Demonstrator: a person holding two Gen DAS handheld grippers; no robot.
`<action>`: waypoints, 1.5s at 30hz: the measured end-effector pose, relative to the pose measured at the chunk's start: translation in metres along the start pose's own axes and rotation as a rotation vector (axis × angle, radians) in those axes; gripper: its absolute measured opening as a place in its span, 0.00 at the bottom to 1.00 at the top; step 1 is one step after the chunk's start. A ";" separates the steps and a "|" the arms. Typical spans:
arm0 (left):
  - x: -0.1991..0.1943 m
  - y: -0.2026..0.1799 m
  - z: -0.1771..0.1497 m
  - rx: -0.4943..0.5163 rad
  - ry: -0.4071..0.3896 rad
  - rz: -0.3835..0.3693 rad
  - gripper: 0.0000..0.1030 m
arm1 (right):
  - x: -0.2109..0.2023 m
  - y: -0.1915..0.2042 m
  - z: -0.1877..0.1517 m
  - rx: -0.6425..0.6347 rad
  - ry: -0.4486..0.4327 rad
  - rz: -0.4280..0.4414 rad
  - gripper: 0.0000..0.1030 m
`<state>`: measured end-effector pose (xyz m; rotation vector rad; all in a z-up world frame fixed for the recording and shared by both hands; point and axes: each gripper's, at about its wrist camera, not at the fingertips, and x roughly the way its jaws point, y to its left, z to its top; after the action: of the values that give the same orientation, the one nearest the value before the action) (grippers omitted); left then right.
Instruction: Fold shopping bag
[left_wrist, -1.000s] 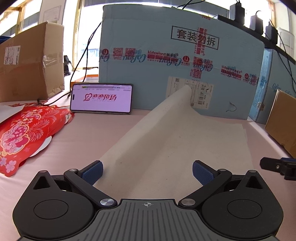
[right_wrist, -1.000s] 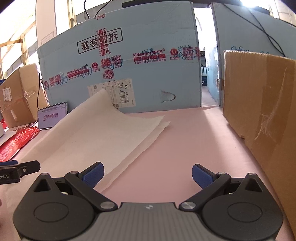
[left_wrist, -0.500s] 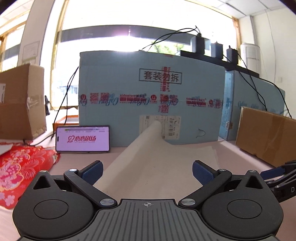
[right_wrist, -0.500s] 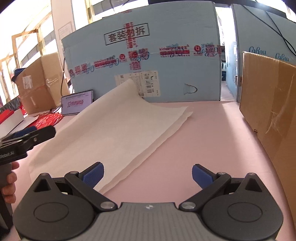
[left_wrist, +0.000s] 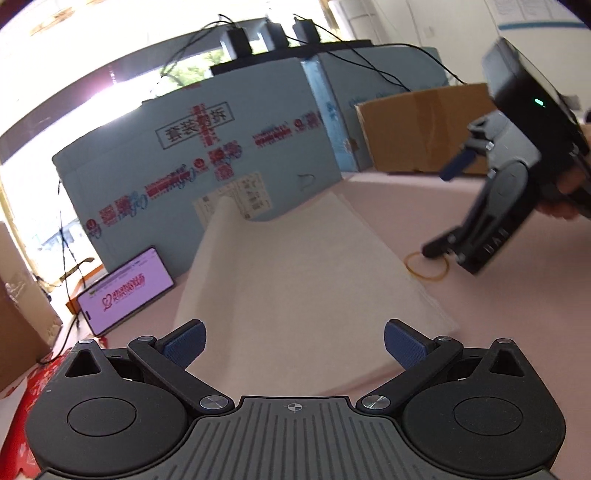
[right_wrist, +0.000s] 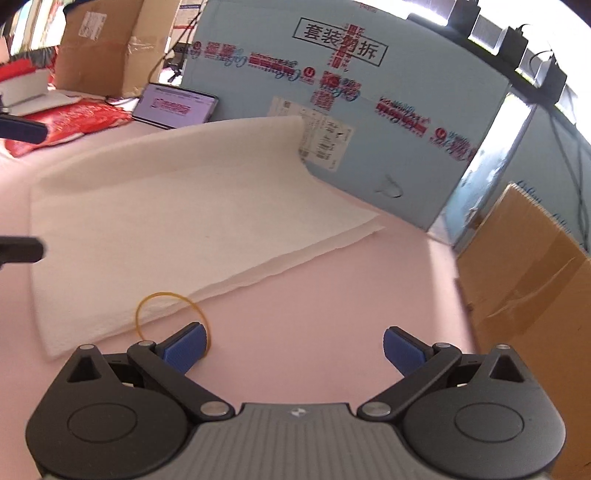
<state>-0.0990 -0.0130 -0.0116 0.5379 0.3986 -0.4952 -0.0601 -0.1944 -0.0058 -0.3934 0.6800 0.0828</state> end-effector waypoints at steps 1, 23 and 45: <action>-0.001 -0.004 -0.001 0.026 0.003 -0.005 1.00 | -0.001 -0.002 0.000 0.008 0.001 0.006 1.00; 0.026 -0.038 0.029 0.126 0.001 0.006 0.67 | -0.040 -0.048 -0.036 0.417 -0.098 0.322 1.00; 0.058 0.046 0.004 -0.455 0.008 -0.111 0.01 | 0.035 -0.013 -0.032 1.054 0.050 0.856 0.63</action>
<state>-0.0265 -0.0004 -0.0184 0.0781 0.5331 -0.4895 -0.0490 -0.2201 -0.0461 0.9291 0.8067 0.4978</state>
